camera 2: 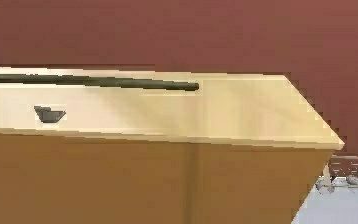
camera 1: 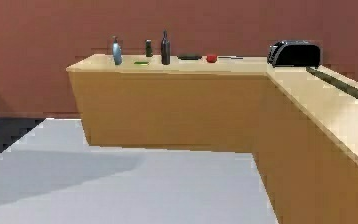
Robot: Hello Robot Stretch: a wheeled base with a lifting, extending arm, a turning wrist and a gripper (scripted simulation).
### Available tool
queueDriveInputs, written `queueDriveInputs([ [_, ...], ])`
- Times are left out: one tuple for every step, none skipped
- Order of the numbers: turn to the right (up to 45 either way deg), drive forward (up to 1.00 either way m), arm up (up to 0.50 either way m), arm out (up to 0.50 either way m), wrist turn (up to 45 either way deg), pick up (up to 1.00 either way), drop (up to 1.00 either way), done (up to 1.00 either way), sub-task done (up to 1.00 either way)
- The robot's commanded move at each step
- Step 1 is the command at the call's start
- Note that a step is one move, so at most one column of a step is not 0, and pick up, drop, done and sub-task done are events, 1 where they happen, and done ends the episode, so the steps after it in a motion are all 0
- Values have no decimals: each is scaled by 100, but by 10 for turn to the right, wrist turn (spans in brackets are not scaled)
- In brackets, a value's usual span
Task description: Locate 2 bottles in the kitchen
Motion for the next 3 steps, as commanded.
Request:
queueDriveInputs([
  [0, 100, 0, 0, 0, 0, 0, 0, 0],
  [0, 25, 0, 0, 0, 0, 0, 0, 0],
  [0, 0, 0, 0, 0, 0, 0, 100, 0],
])
